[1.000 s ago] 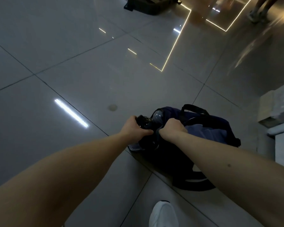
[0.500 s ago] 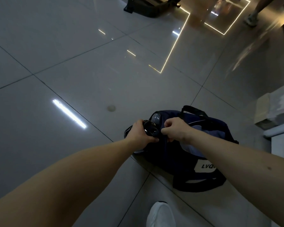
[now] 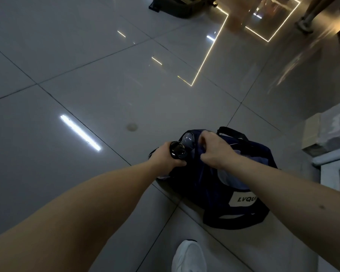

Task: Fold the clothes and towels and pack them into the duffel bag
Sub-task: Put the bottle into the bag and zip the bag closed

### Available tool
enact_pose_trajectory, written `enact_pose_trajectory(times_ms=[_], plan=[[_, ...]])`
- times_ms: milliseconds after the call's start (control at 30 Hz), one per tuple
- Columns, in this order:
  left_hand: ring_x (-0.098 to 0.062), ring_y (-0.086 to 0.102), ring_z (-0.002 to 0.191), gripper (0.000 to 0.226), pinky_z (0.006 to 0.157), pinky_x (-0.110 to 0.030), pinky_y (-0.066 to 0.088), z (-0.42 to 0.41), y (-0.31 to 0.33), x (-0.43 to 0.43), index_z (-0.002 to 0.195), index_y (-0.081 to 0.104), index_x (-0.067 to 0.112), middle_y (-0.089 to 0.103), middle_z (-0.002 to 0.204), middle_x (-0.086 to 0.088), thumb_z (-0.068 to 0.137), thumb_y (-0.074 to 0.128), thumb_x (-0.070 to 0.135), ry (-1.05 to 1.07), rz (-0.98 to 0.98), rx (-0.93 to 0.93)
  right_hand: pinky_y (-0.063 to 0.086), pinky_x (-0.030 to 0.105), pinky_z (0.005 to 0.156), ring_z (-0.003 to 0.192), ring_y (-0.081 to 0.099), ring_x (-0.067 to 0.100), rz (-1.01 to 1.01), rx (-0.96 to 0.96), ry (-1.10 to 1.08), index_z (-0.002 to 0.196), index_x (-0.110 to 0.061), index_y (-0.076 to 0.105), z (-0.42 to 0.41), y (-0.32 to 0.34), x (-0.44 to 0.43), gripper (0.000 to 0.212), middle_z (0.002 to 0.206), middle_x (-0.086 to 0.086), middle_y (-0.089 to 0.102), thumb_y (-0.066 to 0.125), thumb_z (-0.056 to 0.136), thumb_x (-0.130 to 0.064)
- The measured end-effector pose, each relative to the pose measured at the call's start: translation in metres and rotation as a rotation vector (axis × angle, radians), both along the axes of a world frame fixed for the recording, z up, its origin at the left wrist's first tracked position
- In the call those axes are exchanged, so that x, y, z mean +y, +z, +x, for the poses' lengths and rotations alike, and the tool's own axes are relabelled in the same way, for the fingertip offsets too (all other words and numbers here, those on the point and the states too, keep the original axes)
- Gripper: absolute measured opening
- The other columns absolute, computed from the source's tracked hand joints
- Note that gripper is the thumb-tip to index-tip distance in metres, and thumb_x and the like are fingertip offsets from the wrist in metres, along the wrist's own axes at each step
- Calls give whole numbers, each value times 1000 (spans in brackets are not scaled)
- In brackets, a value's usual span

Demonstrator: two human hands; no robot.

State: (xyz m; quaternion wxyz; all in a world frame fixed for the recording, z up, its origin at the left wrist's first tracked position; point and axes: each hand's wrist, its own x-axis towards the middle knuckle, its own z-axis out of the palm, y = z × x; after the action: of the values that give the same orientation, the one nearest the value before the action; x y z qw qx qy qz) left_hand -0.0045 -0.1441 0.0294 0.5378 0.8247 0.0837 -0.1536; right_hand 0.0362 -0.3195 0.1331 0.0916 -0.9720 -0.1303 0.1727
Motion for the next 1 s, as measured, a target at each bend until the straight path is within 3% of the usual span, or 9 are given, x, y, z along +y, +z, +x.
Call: enact_pose_trajectory(times_ms=[133, 267, 367, 533, 633, 733, 833, 900, 1000], plan=[[-17, 59, 111, 84, 89, -26, 42, 2, -2, 1, 137, 48, 18, 62, 119, 3, 66, 91, 30, -45, -9, -14, 48, 39, 82, 109, 59, 31, -245, 21, 176, 120, -24, 57, -10, 0, 23, 37, 120, 4, 58, 58, 84, -14], [-16, 61, 103, 68, 91, -30, 48, 3, 1, 8, 128, 53, 17, 64, 111, 3, 70, 86, 18, -101, -38, -7, 41, 38, 76, 111, 60, 31, -543, 70, 241, 124, -21, 54, -12, 4, 35, 34, 123, 7, 61, 53, 90, -22], [-19, 64, 101, 62, 94, -38, 52, 3, 3, 11, 126, 55, 20, 68, 108, 1, 70, 81, 16, -114, -58, 2, 40, 40, 76, 114, 59, 32, -616, 101, 282, 126, -20, 53, -9, 8, 40, 33, 126, 8, 59, 54, 93, -21], [-20, 64, 100, 63, 92, -41, 53, 1, 3, 7, 124, 56, 25, 67, 108, 4, 66, 80, 27, -113, -8, -17, 47, 38, 74, 98, 59, 26, -454, 196, 314, 103, -20, 58, -5, 12, 32, 17, 100, 0, 57, 52, 91, -9], [-19, 62, 101, 63, 91, -39, 52, -2, 3, 6, 121, 55, 25, 65, 107, 7, 66, 85, 34, -175, 72, -32, 42, 29, 65, 88, 59, 20, -281, 277, 297, 89, -26, 58, 0, 12, 22, 25, 90, -6, 58, 51, 91, -3], [-20, 63, 102, 71, 89, -41, 54, -6, 2, 2, 121, 58, 27, 68, 109, 5, 59, 88, 46, -128, 143, -42, 40, 23, 62, 80, 57, 11, -190, 338, 269, 91, -27, 60, 0, 14, 17, 28, 88, -10, 57, 51, 94, 0], [-17, 63, 97, 70, 77, -34, 52, -10, 7, -5, 119, 58, 30, 67, 105, 8, 59, 87, 53, -71, 255, -35, 43, 24, 63, 77, 58, 11, -135, 369, 252, 92, -24, 61, -1, 15, 17, 28, 88, -7, 58, 49, 93, 2], [-17, 63, 98, 69, 74, -32, 50, -13, 7, -13, 118, 58, 27, 67, 105, 7, 60, 87, 51, -50, 267, -63, 44, 25, 63, 75, 58, 11, -120, 383, 243, 89, -26, 60, -1, 14, 17, 31, 85, -6, 58, 49, 93, 2], [-20, 62, 110, 79, 86, -38, 54, -13, 4, -13, 133, 51, 19, 63, 121, 1, 67, 88, 38, -133, 131, -84, 48, 29, 62, 71, 57, 14, -84, 413, 218, 83, -28, 61, -1, 12, 11, 31, 80, -3, 59, 49, 93, -2]])
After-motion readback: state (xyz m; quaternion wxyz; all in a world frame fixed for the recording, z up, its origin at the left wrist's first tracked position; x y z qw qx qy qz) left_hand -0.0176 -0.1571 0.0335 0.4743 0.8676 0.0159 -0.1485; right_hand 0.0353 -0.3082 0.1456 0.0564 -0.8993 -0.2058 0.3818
